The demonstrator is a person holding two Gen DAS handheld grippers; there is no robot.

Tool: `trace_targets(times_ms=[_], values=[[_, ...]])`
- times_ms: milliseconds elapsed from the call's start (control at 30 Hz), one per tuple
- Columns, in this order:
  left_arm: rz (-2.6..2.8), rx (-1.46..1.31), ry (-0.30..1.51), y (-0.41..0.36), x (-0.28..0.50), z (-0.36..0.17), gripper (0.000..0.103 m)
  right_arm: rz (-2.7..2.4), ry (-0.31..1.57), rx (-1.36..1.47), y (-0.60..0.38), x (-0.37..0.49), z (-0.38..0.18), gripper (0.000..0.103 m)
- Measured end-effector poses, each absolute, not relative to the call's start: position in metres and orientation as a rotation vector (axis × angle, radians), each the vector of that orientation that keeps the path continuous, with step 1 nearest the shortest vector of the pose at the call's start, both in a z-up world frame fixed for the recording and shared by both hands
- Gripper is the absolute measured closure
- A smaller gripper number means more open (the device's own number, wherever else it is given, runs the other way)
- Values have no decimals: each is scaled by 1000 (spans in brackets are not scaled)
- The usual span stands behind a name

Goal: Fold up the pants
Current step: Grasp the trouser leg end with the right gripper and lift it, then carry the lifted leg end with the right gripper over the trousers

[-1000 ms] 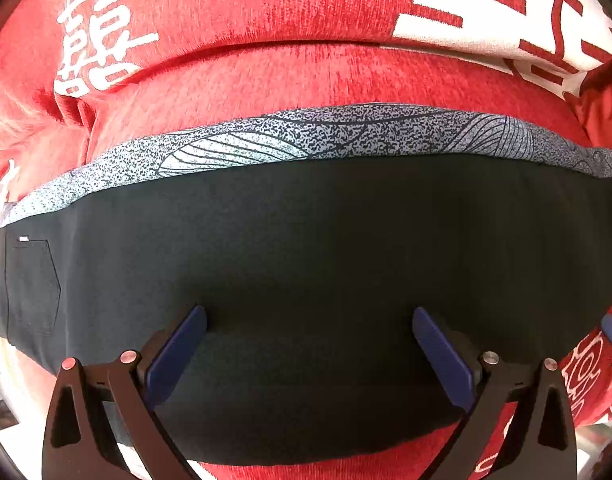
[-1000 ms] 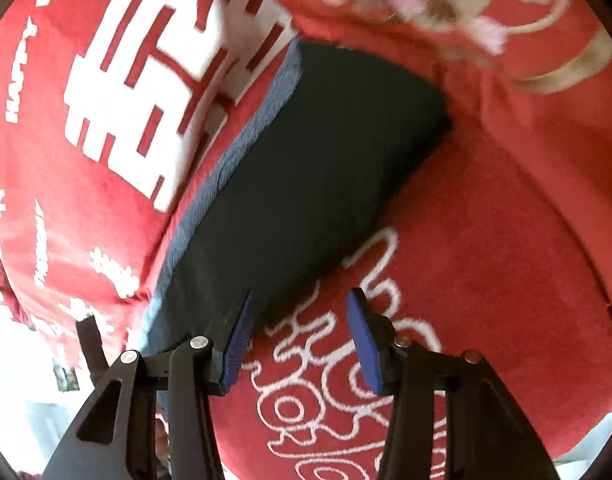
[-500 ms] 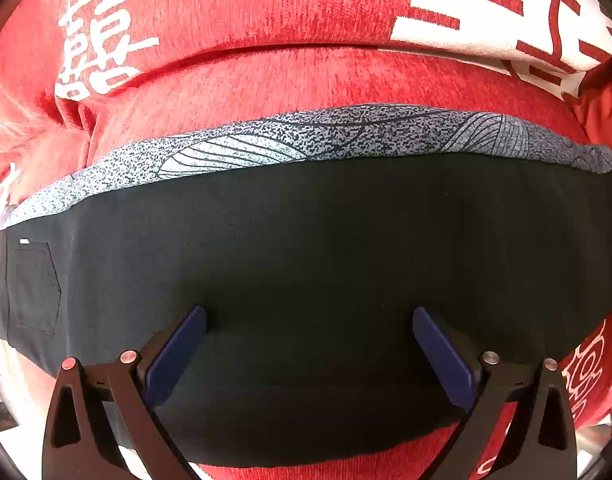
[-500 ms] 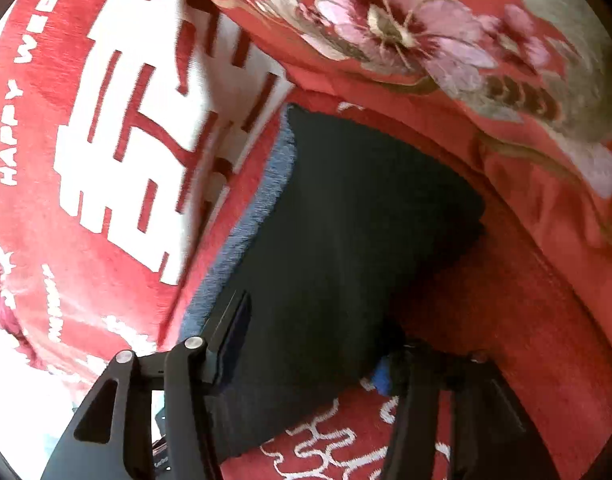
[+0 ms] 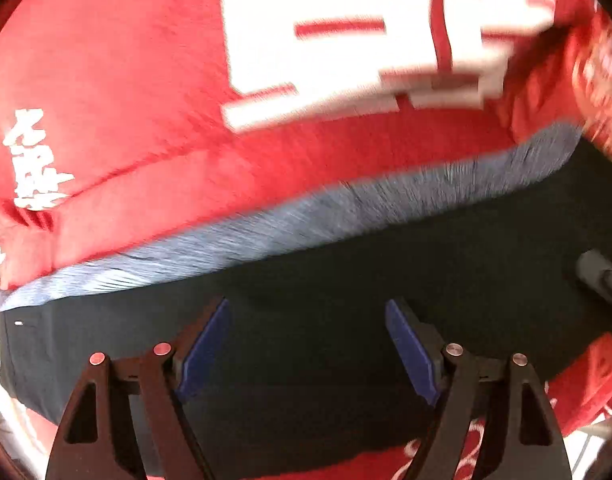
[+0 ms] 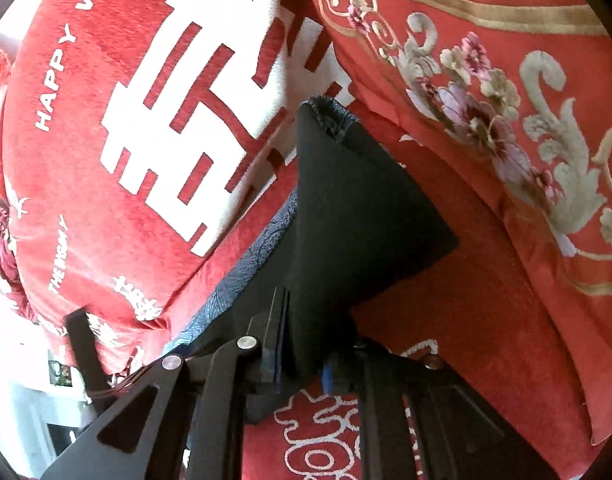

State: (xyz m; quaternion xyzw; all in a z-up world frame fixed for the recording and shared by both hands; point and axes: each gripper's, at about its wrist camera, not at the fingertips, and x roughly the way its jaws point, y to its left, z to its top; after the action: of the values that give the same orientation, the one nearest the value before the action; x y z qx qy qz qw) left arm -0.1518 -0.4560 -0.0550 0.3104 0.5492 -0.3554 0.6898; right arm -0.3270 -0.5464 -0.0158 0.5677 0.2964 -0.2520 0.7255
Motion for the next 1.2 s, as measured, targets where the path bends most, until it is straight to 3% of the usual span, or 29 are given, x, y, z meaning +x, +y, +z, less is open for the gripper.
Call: trace_targets(times_ms=[200, 333, 867, 1033, 1200], values=[[-772, 709, 1184, -459, -158, -68, 13, -561, 688, 1222, -546, -323, -13, 89], [-744, 734, 1211, -463, -149, -73, 0, -554, 702, 1185, -543, -318, -6, 89], [-791, 569, 1263, -411, -109, -54, 0, -563, 752, 1007, -527, -289, 33, 89], [-801, 654, 1346, -394, -109, -77, 0, -587, 760, 910, -506, -268, 54, 89], [-891, 649, 1277, -376, -102, -52, 0, -604, 770, 833, -478, -244, 78, 89]])
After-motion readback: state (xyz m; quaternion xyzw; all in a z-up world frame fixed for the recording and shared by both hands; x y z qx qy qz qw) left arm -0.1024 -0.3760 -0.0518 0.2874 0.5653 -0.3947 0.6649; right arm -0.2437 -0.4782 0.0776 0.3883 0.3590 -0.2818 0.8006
